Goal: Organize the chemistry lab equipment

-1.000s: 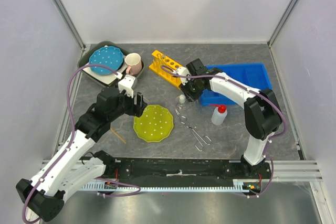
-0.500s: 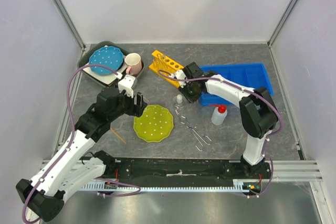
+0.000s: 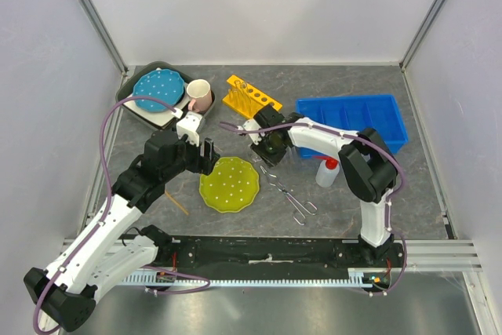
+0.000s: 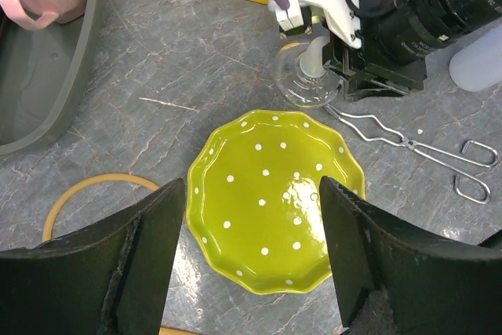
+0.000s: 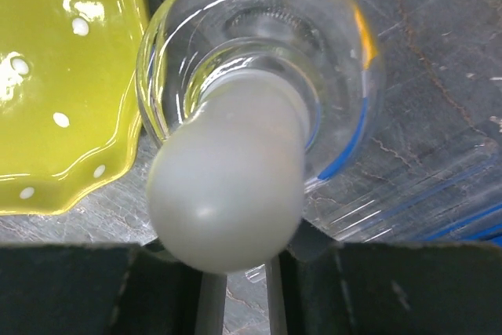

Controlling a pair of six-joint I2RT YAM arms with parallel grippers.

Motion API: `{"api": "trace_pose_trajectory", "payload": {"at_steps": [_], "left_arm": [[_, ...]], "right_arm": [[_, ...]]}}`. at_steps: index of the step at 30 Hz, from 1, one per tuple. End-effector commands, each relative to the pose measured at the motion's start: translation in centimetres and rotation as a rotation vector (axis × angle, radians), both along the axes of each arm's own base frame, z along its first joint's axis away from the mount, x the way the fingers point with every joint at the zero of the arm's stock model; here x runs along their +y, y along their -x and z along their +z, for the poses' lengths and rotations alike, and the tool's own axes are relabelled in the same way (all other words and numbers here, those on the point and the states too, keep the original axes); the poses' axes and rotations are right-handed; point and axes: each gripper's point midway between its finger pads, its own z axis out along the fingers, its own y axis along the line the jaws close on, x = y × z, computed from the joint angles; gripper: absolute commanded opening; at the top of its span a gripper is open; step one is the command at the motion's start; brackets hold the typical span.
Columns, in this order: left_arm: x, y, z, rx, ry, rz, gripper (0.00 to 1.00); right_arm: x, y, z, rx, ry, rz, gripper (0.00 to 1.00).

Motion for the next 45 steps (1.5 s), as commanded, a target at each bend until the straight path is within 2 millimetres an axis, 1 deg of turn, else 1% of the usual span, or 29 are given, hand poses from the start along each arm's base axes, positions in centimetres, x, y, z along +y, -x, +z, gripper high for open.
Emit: {"api": "trace_pose_trajectory", "payload": {"at_steps": [1, 4, 8, 9, 12, 14, 15, 19, 21, 23, 45], "left_arm": [[-0.2, -0.3, 0.8, -0.051, -0.006, -0.025, 0.76], [-0.2, -0.3, 0.8, -0.05, -0.005, -0.028, 0.76], [-0.2, -0.3, 0.7, -0.048, -0.006, -0.028, 0.76], [-0.2, -0.3, 0.8, -0.05, -0.005, -0.028, 0.77], [-0.2, -0.3, 0.6, -0.046, -0.007, -0.028, 0.77], [-0.2, -0.3, 0.8, -0.049, -0.005, -0.03, 0.76], [-0.2, -0.3, 0.7, -0.047, -0.006, -0.03, 0.77], [-0.3, -0.3, 0.6, -0.044, -0.007, -0.031, 0.77], [-0.3, -0.3, 0.7, -0.047, -0.005, -0.031, 0.77], [-0.3, -0.3, 0.7, -0.047, -0.005, -0.031, 0.77], [-0.2, -0.2, 1.0, -0.055, -0.001, -0.031, 0.77]], "right_arm": [[0.6, -1.4, 2.9, -0.07, -0.041, -0.001, 0.29], [0.1, -2.0, 3.9, -0.116, -0.03, -0.007, 0.3], [-1.1, -3.5, 4.5, -0.168, 0.002, -0.046, 0.31], [-1.6, -4.1, 4.7, -0.178, 0.007, -0.069, 0.32], [-2.7, -5.0, 4.8, -0.186, 0.014, -0.109, 0.32], [-3.0, -5.3, 4.9, -0.188, 0.01, -0.126, 0.33], [-3.5, -5.4, 4.6, -0.182, 0.014, -0.139, 0.33], [-3.8, -5.4, 3.9, -0.161, 0.01, -0.155, 0.35], [-3.9, -5.5, 3.8, -0.155, 0.009, -0.162, 0.39], [-3.8, -5.4, 3.5, -0.145, 0.006, -0.16, 0.4], [-4.1, -4.8, 0.3, -0.073, 0.035, -0.18, 0.4]]}}
